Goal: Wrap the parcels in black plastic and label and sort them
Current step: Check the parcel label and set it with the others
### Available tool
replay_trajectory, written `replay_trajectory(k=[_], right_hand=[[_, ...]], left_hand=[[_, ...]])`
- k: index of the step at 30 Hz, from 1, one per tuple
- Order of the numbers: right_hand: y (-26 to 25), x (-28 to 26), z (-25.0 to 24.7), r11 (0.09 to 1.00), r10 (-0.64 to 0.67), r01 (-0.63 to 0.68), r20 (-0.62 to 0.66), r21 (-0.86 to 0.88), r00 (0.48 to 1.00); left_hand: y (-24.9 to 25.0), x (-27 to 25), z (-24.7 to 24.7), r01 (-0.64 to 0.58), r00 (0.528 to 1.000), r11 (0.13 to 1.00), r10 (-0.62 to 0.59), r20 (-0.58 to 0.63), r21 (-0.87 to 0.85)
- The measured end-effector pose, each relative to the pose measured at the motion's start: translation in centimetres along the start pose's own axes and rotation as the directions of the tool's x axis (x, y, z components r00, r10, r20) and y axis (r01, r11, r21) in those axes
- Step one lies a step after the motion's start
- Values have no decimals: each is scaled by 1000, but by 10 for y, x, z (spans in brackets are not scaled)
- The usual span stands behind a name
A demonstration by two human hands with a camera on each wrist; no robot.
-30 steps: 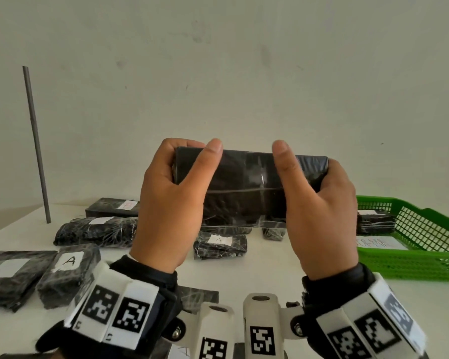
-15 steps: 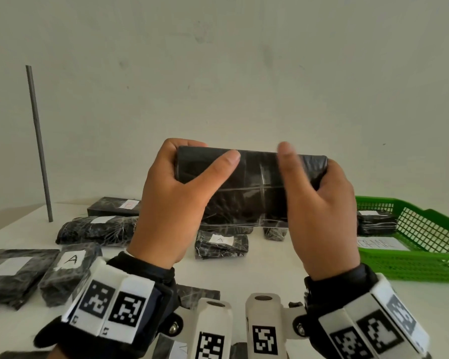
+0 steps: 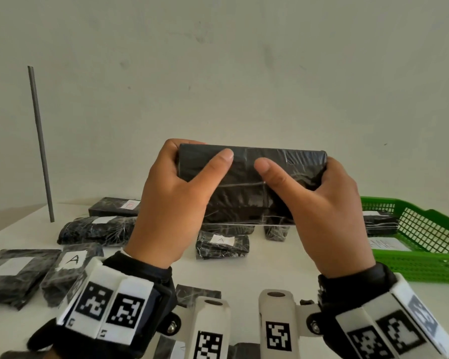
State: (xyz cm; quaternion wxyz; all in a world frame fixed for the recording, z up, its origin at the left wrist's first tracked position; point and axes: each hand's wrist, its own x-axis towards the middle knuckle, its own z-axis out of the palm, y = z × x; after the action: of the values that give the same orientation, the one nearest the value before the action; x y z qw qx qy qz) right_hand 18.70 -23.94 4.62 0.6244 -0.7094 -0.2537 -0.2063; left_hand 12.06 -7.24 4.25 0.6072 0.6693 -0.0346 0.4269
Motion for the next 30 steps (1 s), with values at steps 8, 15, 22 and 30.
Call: replay_trajectory(k=[8, 15, 22, 30], right_hand=[[-3, 3, -11, 1000, 4, -8, 179, 21, 984], [1, 2, -5, 971, 56, -89, 149, 220, 987], [3, 3, -2, 964, -17, -5, 79, 264, 997], [5, 3, -3, 937, 6, -20, 40, 350, 999]], left_hand=[[-4, 5, -6, 66, 996, 998, -65, 54, -15], [0, 9, -15, 60, 989, 997, -54, 134, -43], [0, 12, -22, 130, 982, 987, -116, 146, -92], [2, 5, -7, 92, 996, 987, -90, 25, -131]])
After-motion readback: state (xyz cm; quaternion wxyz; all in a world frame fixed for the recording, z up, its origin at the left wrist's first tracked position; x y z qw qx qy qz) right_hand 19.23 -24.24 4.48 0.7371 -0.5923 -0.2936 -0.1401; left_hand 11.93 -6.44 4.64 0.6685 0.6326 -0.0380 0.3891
